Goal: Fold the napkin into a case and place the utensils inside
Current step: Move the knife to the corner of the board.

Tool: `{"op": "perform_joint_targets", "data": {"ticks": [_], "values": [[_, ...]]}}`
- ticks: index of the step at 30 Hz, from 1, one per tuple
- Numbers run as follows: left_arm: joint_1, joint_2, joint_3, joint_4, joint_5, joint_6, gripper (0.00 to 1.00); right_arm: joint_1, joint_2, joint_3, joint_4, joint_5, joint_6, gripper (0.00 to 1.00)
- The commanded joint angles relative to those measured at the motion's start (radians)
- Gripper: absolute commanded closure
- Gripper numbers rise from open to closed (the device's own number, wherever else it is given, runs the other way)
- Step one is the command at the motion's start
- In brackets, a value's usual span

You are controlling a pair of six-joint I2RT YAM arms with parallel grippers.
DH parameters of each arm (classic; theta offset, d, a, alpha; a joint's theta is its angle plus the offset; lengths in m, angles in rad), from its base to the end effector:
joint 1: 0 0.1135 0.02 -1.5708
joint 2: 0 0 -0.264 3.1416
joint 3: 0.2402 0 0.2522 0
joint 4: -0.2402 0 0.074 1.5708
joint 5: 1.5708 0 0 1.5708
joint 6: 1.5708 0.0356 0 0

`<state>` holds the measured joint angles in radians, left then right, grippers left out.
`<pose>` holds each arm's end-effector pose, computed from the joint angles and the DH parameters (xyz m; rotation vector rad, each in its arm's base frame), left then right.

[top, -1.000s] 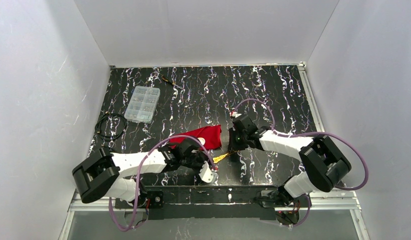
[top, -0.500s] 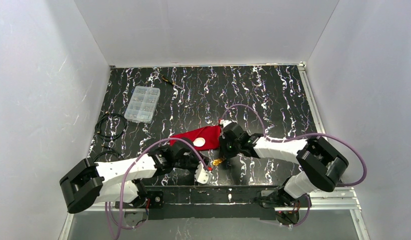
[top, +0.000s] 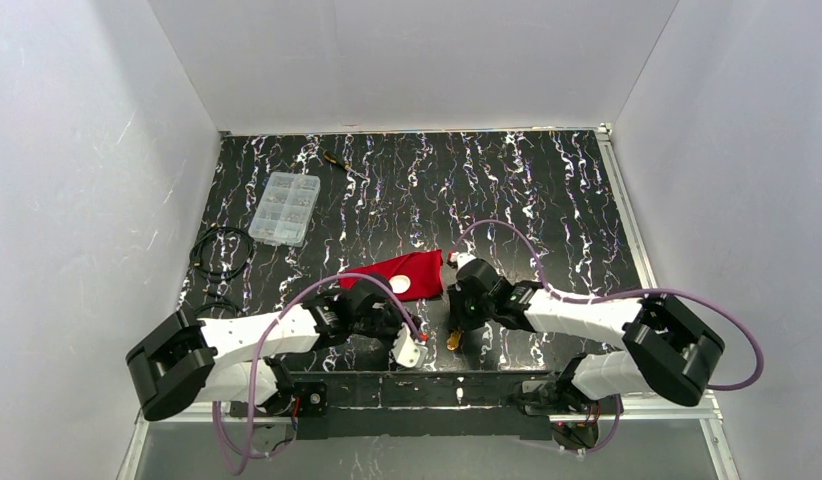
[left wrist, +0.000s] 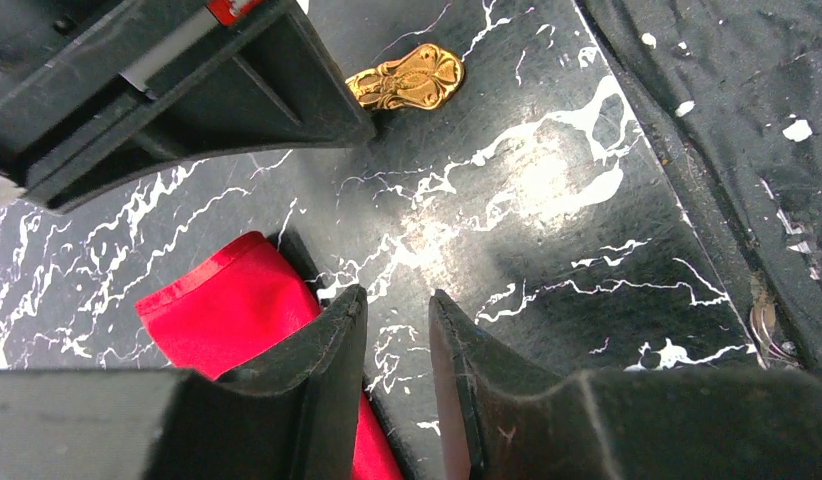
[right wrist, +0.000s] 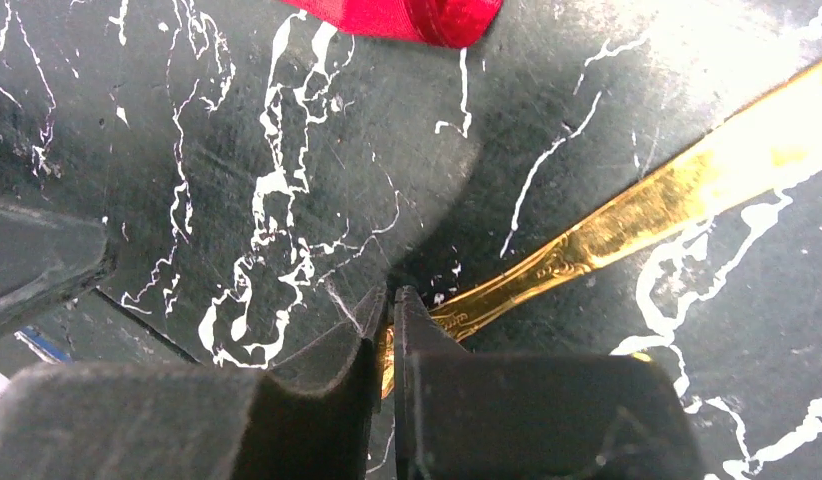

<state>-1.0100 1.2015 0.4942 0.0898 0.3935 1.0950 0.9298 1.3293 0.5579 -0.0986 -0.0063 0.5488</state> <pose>0.1145 -0.2080 0.1843 1.9753 0.8720 -0.3806 0.1463 0.1965 0.1583 -0.4867 2.5083 0.6351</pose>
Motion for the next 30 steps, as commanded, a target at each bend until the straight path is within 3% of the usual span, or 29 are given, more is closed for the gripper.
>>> {"op": "perform_joint_targets", "data": {"ticks": [1, 6, 9, 13, 17, 21, 27, 30], "values": [[-0.002, 0.041, 0.048, -0.002, 0.044, 0.034, 0.72, 0.003, -0.081, 0.022, -0.08, 0.054, 0.024, 0.81], [-0.001, 0.044, 0.059, -0.002, 0.04, 0.034, 0.72, -0.003, -0.135, 0.2, -0.311, 0.332, 0.097, 0.55], [-0.002, 0.031, 0.049, -0.001, 0.046, 0.054, 0.72, -0.003, -0.132, 0.242, -0.44, 0.502, 0.189, 0.47], [-0.003, 0.057, 0.058, 0.023, 0.062, 0.083, 0.72, -0.014, -0.065, 0.288, -0.494, 0.616, 0.229, 0.4], [-0.003, 0.073, 0.077, 0.031, 0.051, 0.087, 0.72, -0.037, 0.02, 0.344, -0.46, 0.621, 0.179, 0.41], [-0.003, 0.034, 0.102, -0.067, 0.086, 0.029, 0.72, -0.09, 0.115, 0.392, -0.438, 0.523, 0.1, 0.4], [-0.009, -0.005, 0.038, -0.029, 0.051, 0.065, 0.73, -0.102, 0.208, 0.379, -0.354, 0.425, 0.05, 0.45], [-0.01, 0.005, 0.075, -0.043, 0.004, -0.028, 0.75, -0.102, 0.243, 0.352, -0.345, 0.4, 0.067, 0.48]]}}
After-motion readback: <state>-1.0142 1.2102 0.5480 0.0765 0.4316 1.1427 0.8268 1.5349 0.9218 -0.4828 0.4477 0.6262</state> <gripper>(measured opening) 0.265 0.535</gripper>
